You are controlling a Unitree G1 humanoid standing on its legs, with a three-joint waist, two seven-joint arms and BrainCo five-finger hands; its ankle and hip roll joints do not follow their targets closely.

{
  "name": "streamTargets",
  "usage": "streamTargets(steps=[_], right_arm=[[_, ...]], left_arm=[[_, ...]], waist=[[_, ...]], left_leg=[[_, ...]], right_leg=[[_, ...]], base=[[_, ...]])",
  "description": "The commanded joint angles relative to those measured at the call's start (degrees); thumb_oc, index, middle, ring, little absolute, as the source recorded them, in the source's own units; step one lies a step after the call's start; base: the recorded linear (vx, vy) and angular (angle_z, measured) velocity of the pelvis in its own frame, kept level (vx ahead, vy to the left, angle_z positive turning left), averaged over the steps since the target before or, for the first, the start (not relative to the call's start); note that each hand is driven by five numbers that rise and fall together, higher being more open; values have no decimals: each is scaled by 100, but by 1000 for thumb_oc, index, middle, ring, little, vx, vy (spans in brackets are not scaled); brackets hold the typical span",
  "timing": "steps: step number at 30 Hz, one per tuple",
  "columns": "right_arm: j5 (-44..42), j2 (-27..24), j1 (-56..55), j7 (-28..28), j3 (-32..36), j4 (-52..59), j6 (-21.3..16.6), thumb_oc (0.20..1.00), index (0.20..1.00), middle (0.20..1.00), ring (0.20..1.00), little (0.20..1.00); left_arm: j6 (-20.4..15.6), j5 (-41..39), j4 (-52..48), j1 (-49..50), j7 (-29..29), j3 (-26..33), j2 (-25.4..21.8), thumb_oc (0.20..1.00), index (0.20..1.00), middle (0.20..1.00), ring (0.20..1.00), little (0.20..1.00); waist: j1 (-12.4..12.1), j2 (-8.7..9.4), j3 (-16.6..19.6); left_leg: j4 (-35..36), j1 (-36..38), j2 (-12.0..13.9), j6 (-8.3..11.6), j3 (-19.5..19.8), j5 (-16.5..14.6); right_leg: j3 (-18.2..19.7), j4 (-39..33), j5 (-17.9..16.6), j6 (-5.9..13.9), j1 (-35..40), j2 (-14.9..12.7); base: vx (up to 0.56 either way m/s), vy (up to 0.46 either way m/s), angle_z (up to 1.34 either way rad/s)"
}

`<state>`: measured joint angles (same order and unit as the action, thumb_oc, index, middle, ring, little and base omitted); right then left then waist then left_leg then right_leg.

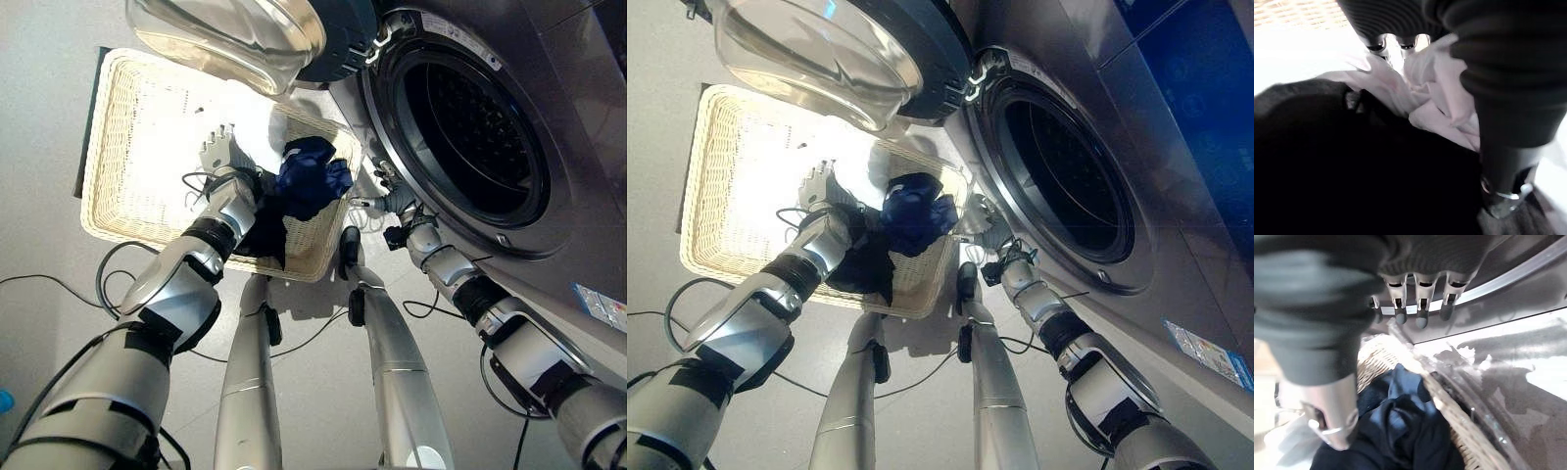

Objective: Put the clothes into the washing machine.

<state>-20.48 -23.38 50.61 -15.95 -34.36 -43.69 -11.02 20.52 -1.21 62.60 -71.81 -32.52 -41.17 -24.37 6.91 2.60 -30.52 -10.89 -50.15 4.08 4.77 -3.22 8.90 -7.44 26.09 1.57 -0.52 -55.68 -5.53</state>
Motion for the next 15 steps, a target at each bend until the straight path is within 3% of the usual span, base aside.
streamTargets(steps=[1,11,14,15], right_arm=[[-164,-55,-89,-111,107,272,-191,1000,1000,1000,1000,1000],[-172,12,-209,-343,157,539,-228,1000,1000,1000,1000,1000],[-189,15,-241,-369,183,584,-186,1000,1000,1000,1000,1000],[-183,17,-260,-392,178,605,-162,1000,1000,1000,1000,1000]], left_arm=[[-428,-540,337,-138,-236,426,8,1000,1000,1000,1000,1000],[-1089,-1921,73,10,-59,969,186,1000,1000,1000,1000,1000],[-1208,-1894,25,43,-7,1044,217,1000,1000,1000,1000,1000],[-1259,-1781,-5,50,17,1038,230,219,219,219,219,219]], waist=[[13,61,72],[42,89,72],[48,100,72],[53,97,72]], left_leg=[[-464,-225,-409,-143,-422,-210],[-520,-517,-416,-133,-425,-240],[-540,-554,-412,-140,-423,-257],[-547,-569,-406,-144,-430,-261]], right_leg=[[-12,-808,-718,446,156,395],[-10,-772,-732,469,-147,392],[-9,-736,-718,469,-190,390],[-5,-703,-711,469,-220,390]], base=[[39,-35,-4],[17,-12,0],[11,-5,0],[0,0,0]])
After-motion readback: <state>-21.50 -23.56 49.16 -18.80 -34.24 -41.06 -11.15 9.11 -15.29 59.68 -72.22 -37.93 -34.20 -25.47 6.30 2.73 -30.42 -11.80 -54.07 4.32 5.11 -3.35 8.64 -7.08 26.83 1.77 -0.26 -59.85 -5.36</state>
